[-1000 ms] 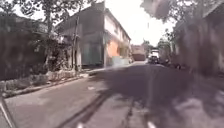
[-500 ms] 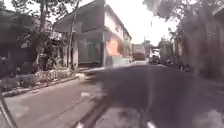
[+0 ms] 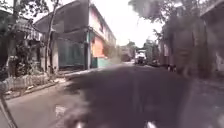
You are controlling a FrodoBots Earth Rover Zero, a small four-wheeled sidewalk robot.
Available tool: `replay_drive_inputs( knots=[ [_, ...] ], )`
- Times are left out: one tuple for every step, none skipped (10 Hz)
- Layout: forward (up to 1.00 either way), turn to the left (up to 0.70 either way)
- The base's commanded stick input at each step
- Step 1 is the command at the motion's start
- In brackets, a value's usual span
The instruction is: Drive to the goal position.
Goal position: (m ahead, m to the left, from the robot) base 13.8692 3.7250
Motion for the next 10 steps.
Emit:
replay_drive_inputs(
  knots=[
    [1.00,0.00],
    [1.00,0.00],
    [1.00,0.00],
    [1.00,0.00],
    [1.00,0.00],
    [1.00,0.00],
    [1.00,0.00],
    [1.00,0.00],
    [1.00,-0.08],
    [1.00,-0.27]
  ],
)
